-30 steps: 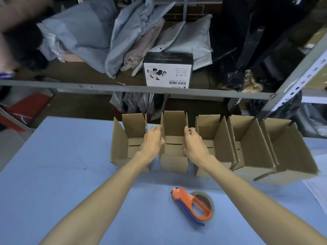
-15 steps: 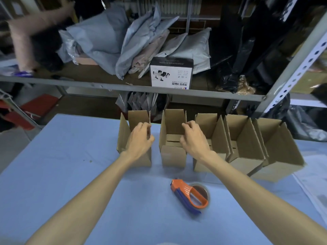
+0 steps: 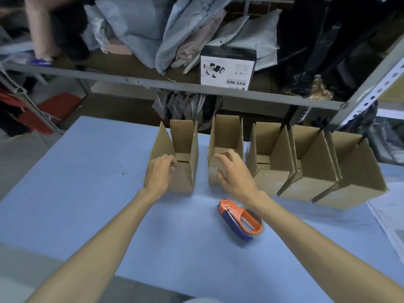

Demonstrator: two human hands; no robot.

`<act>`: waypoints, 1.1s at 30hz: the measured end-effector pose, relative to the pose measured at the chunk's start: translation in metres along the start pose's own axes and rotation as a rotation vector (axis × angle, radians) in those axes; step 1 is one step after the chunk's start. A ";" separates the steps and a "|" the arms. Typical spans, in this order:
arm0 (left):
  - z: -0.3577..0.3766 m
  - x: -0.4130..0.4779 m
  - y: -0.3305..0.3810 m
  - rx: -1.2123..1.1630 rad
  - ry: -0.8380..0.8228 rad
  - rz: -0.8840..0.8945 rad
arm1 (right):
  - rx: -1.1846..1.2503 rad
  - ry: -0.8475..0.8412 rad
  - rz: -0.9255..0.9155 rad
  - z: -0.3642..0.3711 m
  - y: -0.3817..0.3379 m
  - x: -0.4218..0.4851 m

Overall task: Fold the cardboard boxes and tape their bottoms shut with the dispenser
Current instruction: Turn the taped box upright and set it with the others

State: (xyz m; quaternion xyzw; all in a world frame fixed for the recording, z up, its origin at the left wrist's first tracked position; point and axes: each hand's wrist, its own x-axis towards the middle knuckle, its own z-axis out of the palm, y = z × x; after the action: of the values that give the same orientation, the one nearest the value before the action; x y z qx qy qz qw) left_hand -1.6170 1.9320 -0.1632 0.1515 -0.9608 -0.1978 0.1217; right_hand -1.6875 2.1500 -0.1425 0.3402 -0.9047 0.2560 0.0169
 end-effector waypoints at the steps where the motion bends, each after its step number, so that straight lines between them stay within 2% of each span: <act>1: -0.005 -0.002 -0.002 -0.023 0.021 0.002 | 0.009 -0.005 -0.016 0.001 -0.003 0.001; 6: -0.055 -0.004 -0.018 -0.165 0.085 -0.053 | 0.122 -0.069 -0.184 0.003 -0.025 0.011; 8: -0.082 -0.001 -0.025 -0.207 -0.002 -0.095 | 0.157 -0.091 -0.275 0.001 -0.039 0.019; 10: -0.107 0.000 -0.030 -0.194 -0.137 -0.060 | 0.198 -0.121 -0.338 -0.001 -0.053 0.030; 14: -0.136 -0.002 -0.023 -0.156 -0.293 0.013 | 0.341 -0.318 -0.313 0.000 -0.082 0.046; 17: -0.140 -0.004 -0.013 -0.194 -0.249 0.039 | 0.576 -0.332 -0.248 0.007 -0.093 0.045; 20: -0.134 -0.013 -0.007 -0.293 -0.085 -0.011 | 0.752 -0.240 -0.089 0.015 -0.094 0.036; 23: -0.126 -0.028 -0.011 -0.273 0.016 -0.137 | 0.941 -0.154 0.176 0.025 -0.092 0.024; 27: -0.114 -0.048 -0.031 -0.125 0.012 -0.255 | 1.193 -0.137 0.565 0.037 -0.089 0.007; 30: -0.097 -0.049 -0.038 -0.343 -0.030 -0.216 | 1.370 -0.148 0.778 0.051 -0.091 -0.017; 33: -0.068 -0.045 -0.041 -0.390 -0.118 -0.235 | 1.441 -0.201 0.955 0.067 -0.094 -0.048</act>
State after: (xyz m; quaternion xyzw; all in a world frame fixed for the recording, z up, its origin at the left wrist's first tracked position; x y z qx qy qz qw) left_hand -1.5460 1.8882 -0.1273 0.2243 -0.8856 -0.4010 0.0682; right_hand -1.5821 2.0872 -0.1679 -0.1269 -0.5652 0.7149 -0.3916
